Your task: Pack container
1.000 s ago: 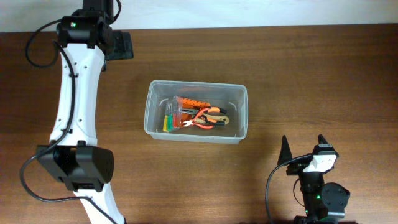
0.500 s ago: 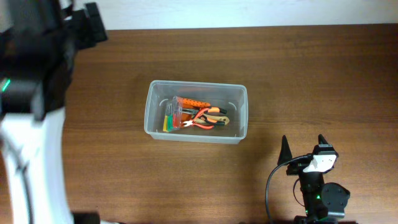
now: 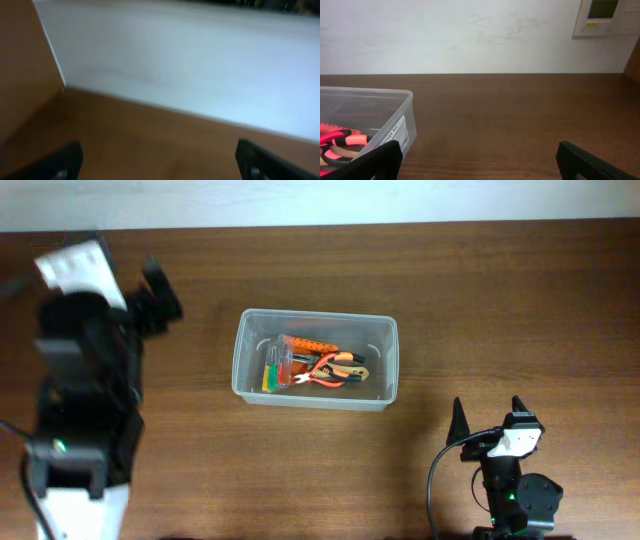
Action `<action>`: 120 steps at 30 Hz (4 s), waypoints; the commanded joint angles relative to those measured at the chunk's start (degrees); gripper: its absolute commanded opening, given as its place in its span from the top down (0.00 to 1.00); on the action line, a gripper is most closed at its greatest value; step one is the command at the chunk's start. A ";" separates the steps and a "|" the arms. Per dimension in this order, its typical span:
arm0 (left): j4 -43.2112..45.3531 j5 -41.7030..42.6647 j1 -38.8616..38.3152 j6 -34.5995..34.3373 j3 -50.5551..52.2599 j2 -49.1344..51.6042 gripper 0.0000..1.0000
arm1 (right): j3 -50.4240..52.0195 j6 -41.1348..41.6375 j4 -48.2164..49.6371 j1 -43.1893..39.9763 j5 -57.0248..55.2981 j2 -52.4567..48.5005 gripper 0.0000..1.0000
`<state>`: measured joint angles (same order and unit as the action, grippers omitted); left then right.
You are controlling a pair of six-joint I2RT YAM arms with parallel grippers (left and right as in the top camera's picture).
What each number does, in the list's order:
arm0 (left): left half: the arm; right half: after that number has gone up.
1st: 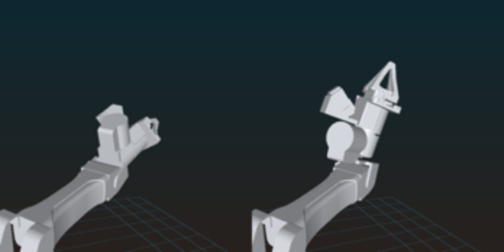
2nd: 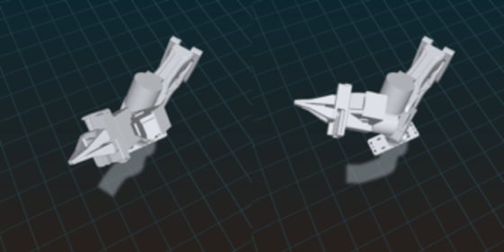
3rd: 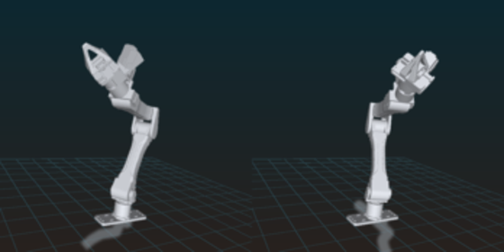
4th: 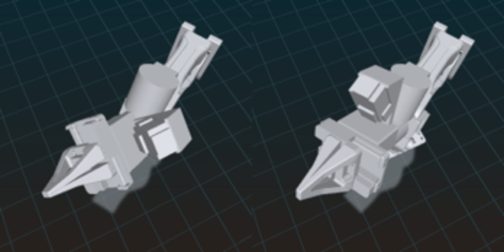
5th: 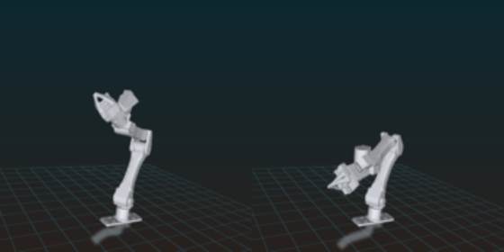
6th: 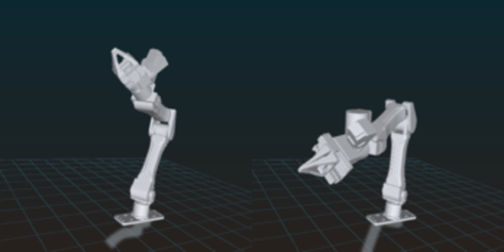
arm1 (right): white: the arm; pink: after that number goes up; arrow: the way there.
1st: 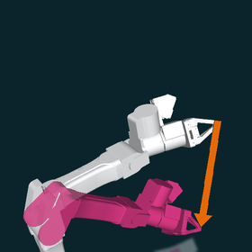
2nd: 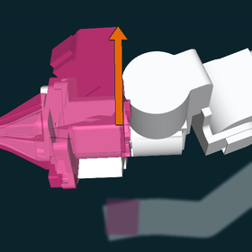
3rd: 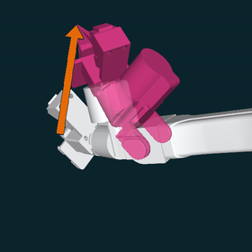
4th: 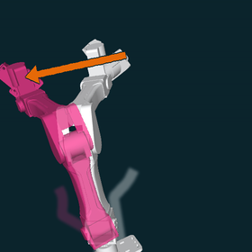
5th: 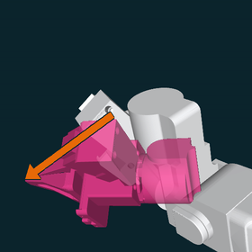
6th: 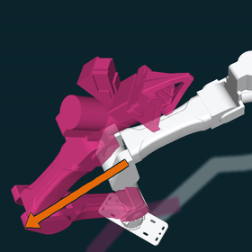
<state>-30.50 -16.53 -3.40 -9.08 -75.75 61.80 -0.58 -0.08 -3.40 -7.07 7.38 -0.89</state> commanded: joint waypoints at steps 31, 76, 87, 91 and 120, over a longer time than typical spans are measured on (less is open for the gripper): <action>19.12 6.78 0.20 -0.35 66.60 -51.12 0.01 | 0.26 -0.11 -0.44 0.31 -0.33 0.68 0.01; 19.69 12.92 3.67 11.06 72.46 -61.53 0.01 | 0.26 -0.11 -0.44 0.31 -0.33 0.68 0.01; 20.04 12.90 3.67 12.63 72.61 -61.51 0.01 | 0.26 -0.11 -0.44 0.31 -0.33 0.68 0.01; 20.04 12.90 3.67 12.63 72.61 -61.51 0.01 | 0.26 -0.11 -0.44 0.31 -0.33 0.68 0.01; 20.04 12.90 3.67 12.63 72.61 -61.51 0.01 | 0.26 -0.11 -0.44 0.31 -0.33 0.68 0.01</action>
<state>-10.87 -4.45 -0.01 2.61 -4.21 0.89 -0.58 -0.08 -3.42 -7.07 7.38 -0.84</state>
